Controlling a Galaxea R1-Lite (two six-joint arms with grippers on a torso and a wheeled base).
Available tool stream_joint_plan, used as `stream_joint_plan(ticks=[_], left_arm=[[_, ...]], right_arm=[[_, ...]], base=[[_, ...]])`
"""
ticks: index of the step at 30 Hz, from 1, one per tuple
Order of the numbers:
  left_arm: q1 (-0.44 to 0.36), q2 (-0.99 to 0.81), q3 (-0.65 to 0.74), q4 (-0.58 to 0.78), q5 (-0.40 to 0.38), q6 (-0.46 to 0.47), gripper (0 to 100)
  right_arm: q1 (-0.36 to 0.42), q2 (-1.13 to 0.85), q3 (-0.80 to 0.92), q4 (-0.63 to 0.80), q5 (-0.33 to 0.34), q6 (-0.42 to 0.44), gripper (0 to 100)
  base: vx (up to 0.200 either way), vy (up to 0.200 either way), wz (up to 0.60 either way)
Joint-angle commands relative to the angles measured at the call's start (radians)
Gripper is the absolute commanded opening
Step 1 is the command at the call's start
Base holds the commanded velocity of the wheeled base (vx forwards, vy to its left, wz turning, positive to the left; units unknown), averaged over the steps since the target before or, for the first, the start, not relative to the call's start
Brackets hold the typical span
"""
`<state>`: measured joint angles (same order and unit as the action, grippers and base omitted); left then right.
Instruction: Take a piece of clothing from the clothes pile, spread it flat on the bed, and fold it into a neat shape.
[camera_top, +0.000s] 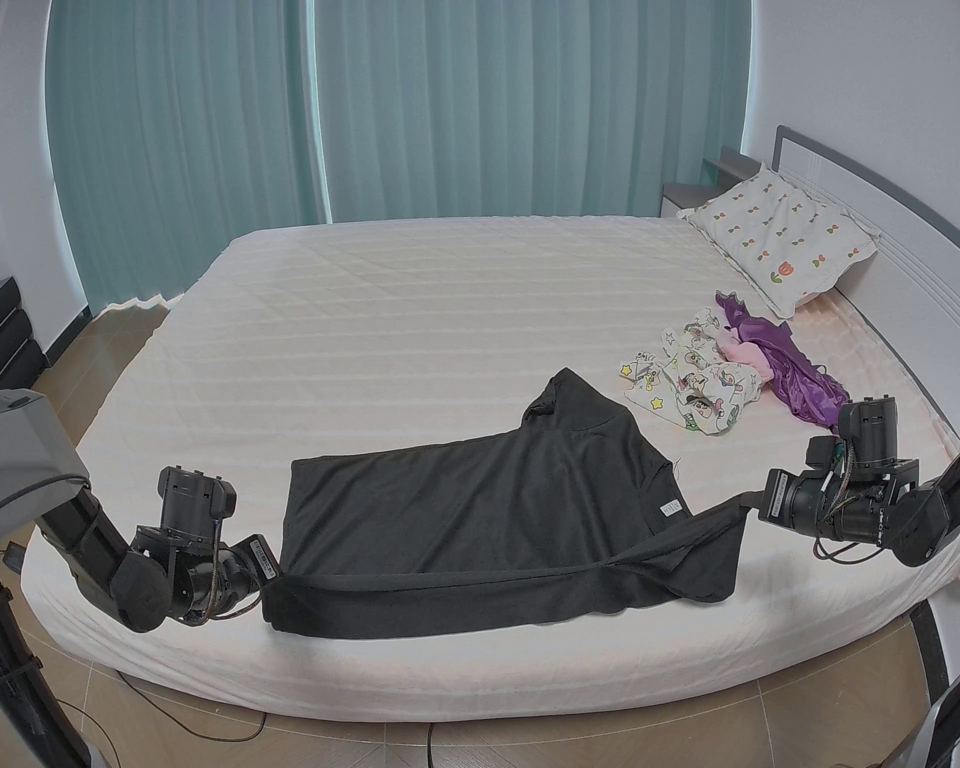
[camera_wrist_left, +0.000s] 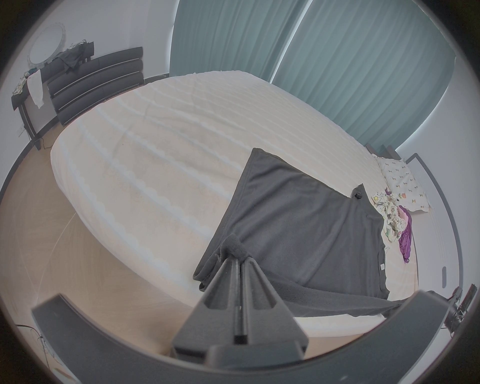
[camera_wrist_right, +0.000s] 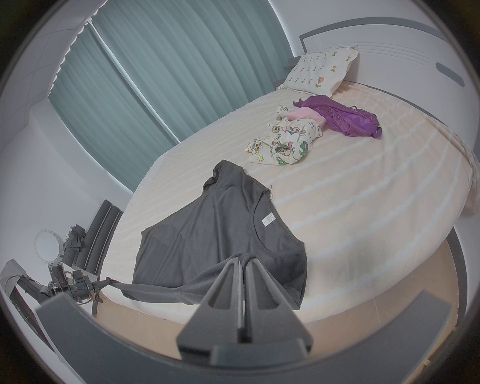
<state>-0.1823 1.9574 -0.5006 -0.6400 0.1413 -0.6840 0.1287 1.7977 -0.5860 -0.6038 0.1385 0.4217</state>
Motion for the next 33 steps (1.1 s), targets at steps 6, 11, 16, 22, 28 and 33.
stream_joint_plan(ticks=[6, 11, 16, 22, 28, 33], left_arm=[[0.003, 0.08, -0.062, -0.001, 0.001, 0.0, 0], [0.003, 0.133, -0.116, 0.003, 0.003, -0.002, 0], [0.011, 0.173, -0.184, 0.048, 0.004, -0.002, 0], [0.023, 0.221, -0.24, 0.068, 0.004, -0.003, 0], [0.032, 0.282, -0.297, 0.068, 0.004, -0.005, 0], [0.034, 0.322, -0.34, 0.071, 0.004, -0.005, 0]], right_arm=[[0.0, 0.066, -0.068, -0.002, -0.002, 0.0, 0], [0.0, 0.121, -0.11, -0.004, -0.005, -0.001, 0], [0.0, 0.164, -0.158, -0.002, -0.011, -0.003, 0], [-0.003, 0.227, -0.206, -0.008, -0.011, -0.003, 0], [0.0, 0.305, -0.256, -0.016, -0.013, 0.002, 0], [0.002, 0.356, -0.304, -0.017, -0.033, 0.002, 0]], base=[[0.0, 0.0, 0.0], [0.0, 0.0, 0.0], [0.0, 0.0, 0.0], [0.0, 0.0, 0.0], [0.0, 0.0, 0.0], [0.0, 0.0, 0.0]])
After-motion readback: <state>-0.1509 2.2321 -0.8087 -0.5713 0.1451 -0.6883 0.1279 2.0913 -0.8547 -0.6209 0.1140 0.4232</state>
